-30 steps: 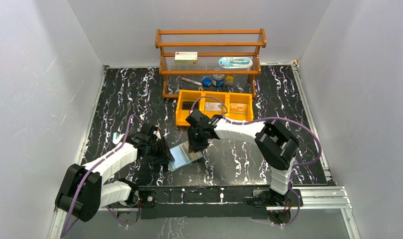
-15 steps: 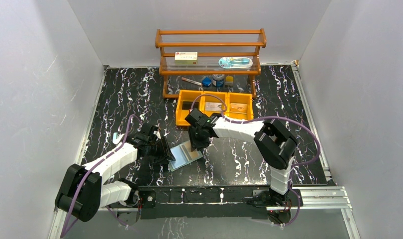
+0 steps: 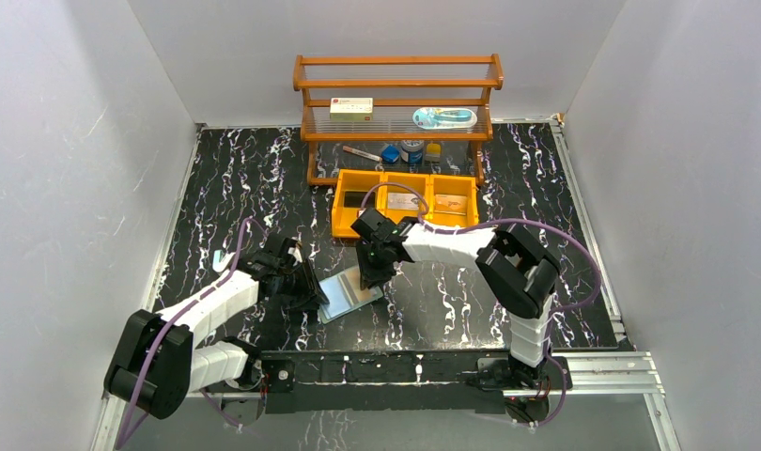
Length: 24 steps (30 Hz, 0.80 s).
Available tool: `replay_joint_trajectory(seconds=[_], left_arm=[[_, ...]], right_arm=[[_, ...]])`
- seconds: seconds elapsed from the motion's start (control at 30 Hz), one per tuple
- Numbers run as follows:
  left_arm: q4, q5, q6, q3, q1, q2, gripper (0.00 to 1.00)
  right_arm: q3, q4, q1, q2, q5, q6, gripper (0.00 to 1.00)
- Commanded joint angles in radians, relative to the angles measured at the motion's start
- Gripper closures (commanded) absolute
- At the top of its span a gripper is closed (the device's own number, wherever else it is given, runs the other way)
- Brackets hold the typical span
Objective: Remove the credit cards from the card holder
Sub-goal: Remove the credit card from the card holder.
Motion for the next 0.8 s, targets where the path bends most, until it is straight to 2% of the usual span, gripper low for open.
replay_joint_trajectory(seconds=[0.0,0.53,0.77], left_arm=[[0.027,0.016,-0.002,-0.041,-0.002,0.025,0.67],[0.022,-0.001,0.006,-0.021,-0.002,0.033,0.69],[0.02,-0.004,0.014,-0.008,-0.001,0.043,0.69]], right_arm=[[-0.018,0.104,0.003,-0.07,-0.092,0.035,0.69],[-0.105,0.271,0.002,-0.142,-0.178,0.137,0.69],[-0.106,0.284,0.003,-0.125,-0.204,0.137,0.69]])
